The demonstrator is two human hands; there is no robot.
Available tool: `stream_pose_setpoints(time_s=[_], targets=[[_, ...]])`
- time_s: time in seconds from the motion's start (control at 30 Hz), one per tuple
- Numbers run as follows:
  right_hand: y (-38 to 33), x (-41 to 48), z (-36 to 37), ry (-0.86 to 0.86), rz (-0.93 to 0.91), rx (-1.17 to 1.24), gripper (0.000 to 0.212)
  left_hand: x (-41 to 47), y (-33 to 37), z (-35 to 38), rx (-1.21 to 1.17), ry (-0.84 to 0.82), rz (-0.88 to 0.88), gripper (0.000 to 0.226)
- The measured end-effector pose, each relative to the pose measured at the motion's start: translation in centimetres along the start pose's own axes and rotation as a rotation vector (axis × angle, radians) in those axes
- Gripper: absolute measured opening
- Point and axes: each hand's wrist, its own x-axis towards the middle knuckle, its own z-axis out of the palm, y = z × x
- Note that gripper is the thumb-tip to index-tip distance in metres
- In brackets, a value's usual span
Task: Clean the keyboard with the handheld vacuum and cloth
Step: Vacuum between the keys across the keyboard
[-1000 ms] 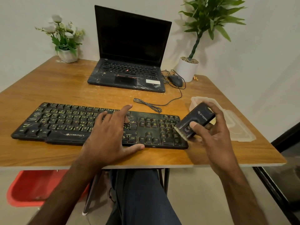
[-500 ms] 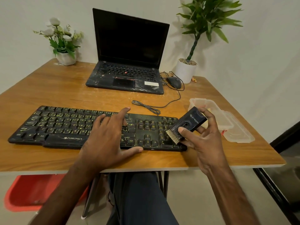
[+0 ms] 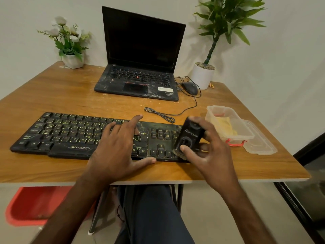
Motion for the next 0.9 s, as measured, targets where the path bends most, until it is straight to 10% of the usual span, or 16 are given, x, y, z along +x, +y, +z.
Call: stream_pose_setpoints(time_s=[0.4,0.57,0.9], targets=[[1.0,-1.5,0.2,-0.005,-0.323,-0.404,0.071,0.0,0.0,-0.1,-0.006,0.004,0.003,0.116],[2.9,-1.7,-2.5,0.23,-0.155,-0.345,0.073,-0.1,-0.1,0.0,0.003,-0.008,-0.001,0.117],[2.3,2.6,0.6,-0.022,-0.263,-0.379,0.069,-0.2,0.1,-0.3,-0.067,0.019,0.02,0.115]])
